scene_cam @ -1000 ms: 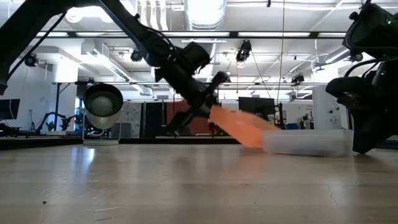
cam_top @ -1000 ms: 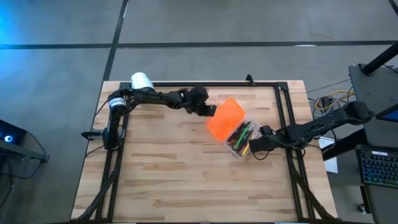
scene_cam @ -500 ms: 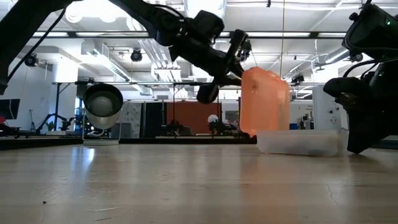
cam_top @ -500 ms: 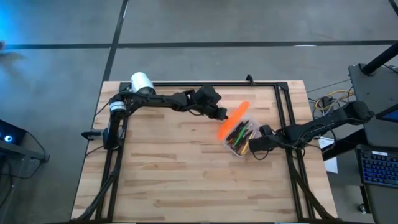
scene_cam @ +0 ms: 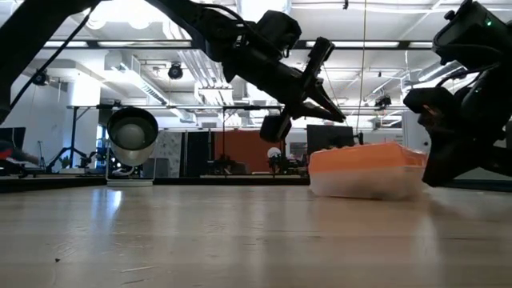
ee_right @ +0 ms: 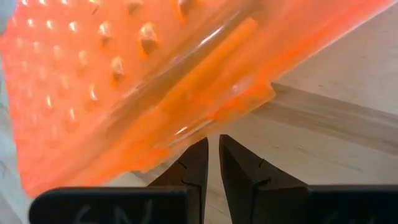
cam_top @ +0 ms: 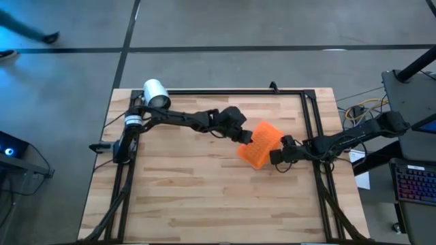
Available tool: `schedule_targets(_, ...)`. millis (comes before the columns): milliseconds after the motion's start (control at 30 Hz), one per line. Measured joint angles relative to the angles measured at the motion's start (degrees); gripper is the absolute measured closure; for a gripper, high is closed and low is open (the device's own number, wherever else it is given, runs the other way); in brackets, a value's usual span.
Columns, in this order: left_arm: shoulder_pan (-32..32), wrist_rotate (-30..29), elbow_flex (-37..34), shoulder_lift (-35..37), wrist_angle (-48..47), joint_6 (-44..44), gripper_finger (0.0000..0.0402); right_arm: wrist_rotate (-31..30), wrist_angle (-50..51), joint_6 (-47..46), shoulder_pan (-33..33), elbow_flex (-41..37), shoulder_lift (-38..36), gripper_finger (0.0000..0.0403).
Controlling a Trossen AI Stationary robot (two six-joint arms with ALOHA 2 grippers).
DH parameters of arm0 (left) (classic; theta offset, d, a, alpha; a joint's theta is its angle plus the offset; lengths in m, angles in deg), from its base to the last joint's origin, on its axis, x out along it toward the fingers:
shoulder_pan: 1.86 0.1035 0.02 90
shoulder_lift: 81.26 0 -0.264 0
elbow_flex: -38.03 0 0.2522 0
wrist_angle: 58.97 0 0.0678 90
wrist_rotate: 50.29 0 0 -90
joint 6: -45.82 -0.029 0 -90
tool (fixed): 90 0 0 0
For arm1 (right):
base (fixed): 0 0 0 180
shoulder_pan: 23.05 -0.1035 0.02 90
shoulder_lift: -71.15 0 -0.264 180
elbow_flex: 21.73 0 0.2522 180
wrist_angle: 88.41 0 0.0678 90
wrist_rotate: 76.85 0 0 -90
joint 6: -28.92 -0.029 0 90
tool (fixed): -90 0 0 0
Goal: Pick & place school supplies into a supply box
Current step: Close the orange supply box
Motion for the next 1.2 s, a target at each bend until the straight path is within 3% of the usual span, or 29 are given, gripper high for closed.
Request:
schedule_targets(300, -0.63, -1.53, 0.01, -0.09, 0.04, 0.48, 0.0401, 7.13, 3.47, 3.12, -1.02, -0.02, 0.15, 0.0369)
schedule_targets(433, -1.07, -2.05, 0.01, -0.09, 0.04, 0.46, 0.0401, 7.31, 7.36, 0.77, -3.12, 0.13, 0.00, 0.0369)
schedule_targets(700, -1.35, -3.07, 0.01, -0.09, 3.74, -0.63, 0.0401, 3.27, 7.87, 2.68, -4.37, 2.52, -2.04, 0.0369)
schedule_targets(1000, -1.52, -3.44, 0.01, -3.88, 4.27, -0.51, 0.0401, -6.65, 27.07, 4.49, -3.80, 9.90, -1.76, 0.0369)
schedule_targets(1200, -2.02, -1.85, 0.20, -6.75, 4.83, 0.51, 0.0401, -6.79, 23.88, 4.22, -0.43, 7.87, -0.63, 0.0369)
